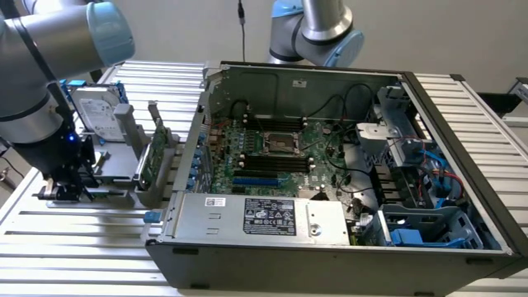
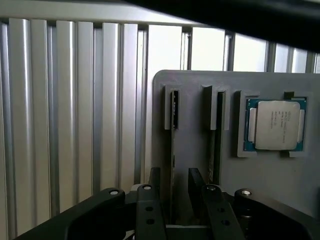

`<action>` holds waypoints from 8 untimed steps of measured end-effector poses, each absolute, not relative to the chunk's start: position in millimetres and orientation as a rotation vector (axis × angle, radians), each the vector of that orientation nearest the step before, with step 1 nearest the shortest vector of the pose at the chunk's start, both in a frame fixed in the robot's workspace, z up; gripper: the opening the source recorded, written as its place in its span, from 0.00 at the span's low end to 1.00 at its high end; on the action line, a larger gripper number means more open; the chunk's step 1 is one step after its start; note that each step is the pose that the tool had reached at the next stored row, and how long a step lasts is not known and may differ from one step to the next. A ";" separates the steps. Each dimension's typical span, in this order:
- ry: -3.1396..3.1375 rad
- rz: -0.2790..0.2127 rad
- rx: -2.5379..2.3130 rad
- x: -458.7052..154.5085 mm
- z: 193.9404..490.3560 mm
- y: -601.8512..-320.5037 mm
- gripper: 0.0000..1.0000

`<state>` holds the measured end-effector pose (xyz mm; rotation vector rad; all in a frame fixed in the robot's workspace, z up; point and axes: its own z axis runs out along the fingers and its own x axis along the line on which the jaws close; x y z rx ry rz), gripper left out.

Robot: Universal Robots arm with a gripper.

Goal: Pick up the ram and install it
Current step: 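Pick up the ram and move it above insertion slot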

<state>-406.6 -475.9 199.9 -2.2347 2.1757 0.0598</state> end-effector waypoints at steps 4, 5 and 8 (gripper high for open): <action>2.166 0.075 -2.233 -407.1 199.0 -478.5 0.36; 2.164 0.079 -2.233 -407.2 198.9 -479.3 0.36; 2.157 0.092 -2.229 -407.4 198.3 -481.5 0.36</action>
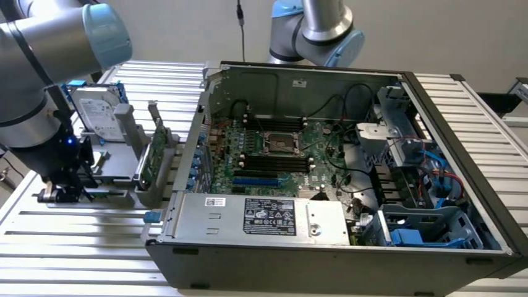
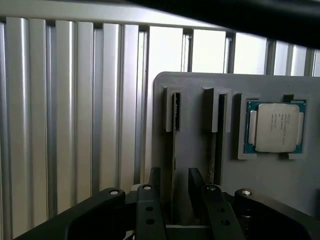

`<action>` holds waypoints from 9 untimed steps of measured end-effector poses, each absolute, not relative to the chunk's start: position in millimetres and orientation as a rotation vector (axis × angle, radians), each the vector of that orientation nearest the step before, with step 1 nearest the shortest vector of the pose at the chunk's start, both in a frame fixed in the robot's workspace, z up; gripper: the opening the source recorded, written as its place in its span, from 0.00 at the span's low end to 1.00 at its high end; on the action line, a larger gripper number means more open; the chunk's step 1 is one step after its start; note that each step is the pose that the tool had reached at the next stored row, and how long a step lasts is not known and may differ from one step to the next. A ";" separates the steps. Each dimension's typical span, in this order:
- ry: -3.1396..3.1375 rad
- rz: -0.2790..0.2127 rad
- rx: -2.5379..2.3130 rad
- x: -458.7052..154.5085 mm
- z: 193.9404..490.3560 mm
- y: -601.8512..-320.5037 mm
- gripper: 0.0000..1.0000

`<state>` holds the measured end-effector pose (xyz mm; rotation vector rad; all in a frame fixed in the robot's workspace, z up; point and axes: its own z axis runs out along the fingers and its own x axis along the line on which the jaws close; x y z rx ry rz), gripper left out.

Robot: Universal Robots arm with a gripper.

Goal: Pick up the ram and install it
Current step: 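Pick up the ram and move it above insertion slot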

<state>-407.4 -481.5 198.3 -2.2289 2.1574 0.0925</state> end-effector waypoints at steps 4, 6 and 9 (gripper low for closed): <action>2.149 0.111 -2.224 -407.6 197.4 -484.1 0.36; 2.145 0.120 -2.223 -407.5 196.9 -484.7 0.36; 2.141 0.133 -2.220 -407.6 196.2 -485.0 0.36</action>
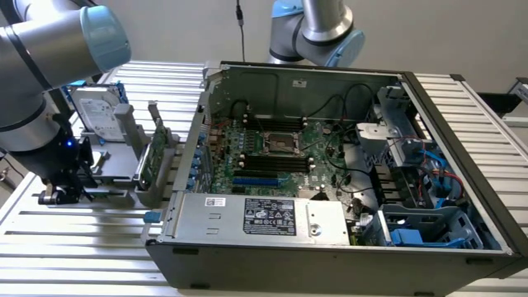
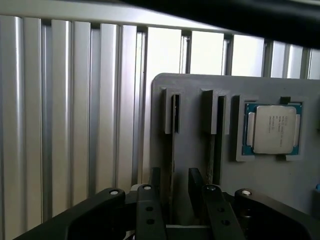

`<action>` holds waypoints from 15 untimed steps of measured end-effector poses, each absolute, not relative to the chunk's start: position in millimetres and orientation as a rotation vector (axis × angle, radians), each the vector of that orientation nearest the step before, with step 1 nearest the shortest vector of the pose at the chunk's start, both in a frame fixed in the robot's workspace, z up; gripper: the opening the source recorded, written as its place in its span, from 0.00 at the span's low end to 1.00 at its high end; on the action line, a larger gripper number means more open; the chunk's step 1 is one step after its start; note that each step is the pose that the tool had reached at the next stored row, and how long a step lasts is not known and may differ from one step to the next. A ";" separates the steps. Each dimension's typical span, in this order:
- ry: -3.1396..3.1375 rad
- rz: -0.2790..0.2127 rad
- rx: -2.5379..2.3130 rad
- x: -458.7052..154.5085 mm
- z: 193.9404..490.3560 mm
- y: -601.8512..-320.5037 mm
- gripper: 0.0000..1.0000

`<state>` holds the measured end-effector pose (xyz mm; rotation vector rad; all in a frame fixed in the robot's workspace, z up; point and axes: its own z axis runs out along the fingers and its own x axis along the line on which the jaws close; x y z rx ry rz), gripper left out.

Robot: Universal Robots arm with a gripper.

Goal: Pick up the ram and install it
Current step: 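Pick up the ram and move it above insertion slot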

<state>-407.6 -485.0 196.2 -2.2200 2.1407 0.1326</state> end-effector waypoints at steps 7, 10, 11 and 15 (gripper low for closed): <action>2.139 0.147 -2.222 -407.6 195.4 -486.3 0.36; 2.134 0.148 -2.225 -407.6 194.9 -486.6 0.35; 2.133 0.149 -2.226 -407.6 194.8 -486.6 0.35; 2.129 0.151 -2.229 -407.1 194.6 -486.9 0.21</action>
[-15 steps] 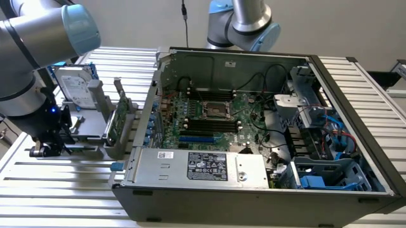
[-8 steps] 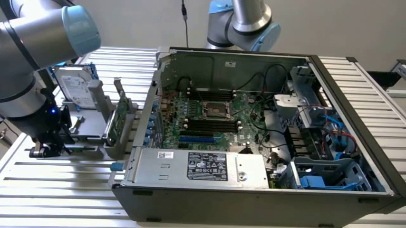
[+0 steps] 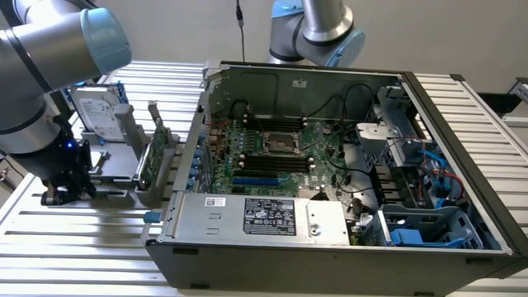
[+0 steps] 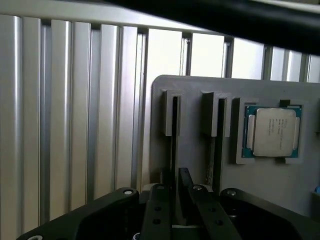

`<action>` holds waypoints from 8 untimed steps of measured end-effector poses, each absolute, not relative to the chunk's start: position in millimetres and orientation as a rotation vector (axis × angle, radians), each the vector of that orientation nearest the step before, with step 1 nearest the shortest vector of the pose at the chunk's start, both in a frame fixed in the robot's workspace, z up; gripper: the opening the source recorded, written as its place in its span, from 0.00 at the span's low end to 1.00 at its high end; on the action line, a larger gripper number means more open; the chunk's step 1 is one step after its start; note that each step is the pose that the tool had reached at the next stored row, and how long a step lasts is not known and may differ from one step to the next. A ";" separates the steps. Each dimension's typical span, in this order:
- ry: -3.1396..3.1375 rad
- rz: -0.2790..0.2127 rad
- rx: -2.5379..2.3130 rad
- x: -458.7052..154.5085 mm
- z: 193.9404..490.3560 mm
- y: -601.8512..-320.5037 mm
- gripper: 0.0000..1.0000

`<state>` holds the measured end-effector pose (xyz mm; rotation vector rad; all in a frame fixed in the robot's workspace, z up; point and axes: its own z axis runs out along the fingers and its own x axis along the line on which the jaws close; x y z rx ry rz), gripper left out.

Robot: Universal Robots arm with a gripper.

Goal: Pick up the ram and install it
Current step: 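Pick up the ram and move it above insertion slot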

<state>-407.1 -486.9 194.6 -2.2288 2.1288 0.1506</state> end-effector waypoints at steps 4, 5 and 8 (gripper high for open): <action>2.130 0.153 -2.229 -405.6 194.5 -487.0 0.21; 2.131 0.154 -2.230 -405.3 194.5 -487.0 0.21; 2.132 0.157 -2.231 -404.9 194.6 -487.0 0.21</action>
